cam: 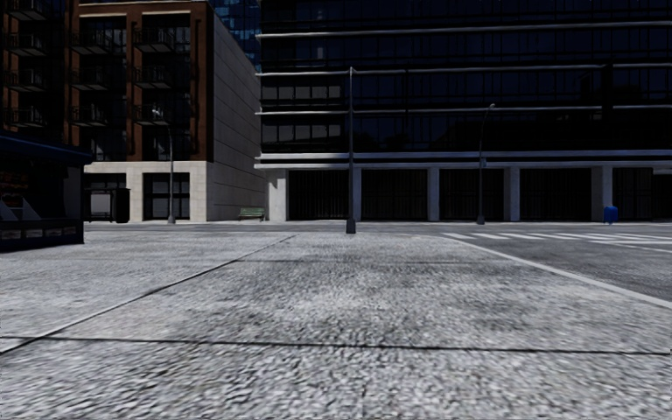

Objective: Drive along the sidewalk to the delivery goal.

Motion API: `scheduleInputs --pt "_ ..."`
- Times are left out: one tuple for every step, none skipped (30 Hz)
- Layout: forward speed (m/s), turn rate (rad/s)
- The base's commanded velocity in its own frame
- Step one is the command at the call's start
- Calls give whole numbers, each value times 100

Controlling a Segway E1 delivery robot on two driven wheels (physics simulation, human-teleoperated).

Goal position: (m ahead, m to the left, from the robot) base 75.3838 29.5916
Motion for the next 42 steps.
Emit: scheduleInputs --pt "184 0" --pt "184 0" --pt "184 0" --pt "179 0" --pt "173 0" --pt "170 0" --pt "167 0" --pt "164 0" --pt "164 0" --pt "163 0" --pt "162 0" --pt "162 0" --pt "162 0" --pt "162 0" --pt "162 0" --pt "162 0" --pt "162 0" --pt "162 0" --pt "162 0" --pt "162 0" --pt "162 0" --pt "161 0" --pt "160 0" --pt "158 0" --pt "156 0" --pt "155 0" --pt "154 0" --pt "154 0" --pt "154 0" --pt "154 0" --pt "154 0" --pt "154 0" --pt "154 0" --pt "154 0" --pt "154 0" --pt "154 0" --pt "154 0" --pt "154 0" --pt "154 0" --pt "154 0" --pt "154 0" --pt "154 0"
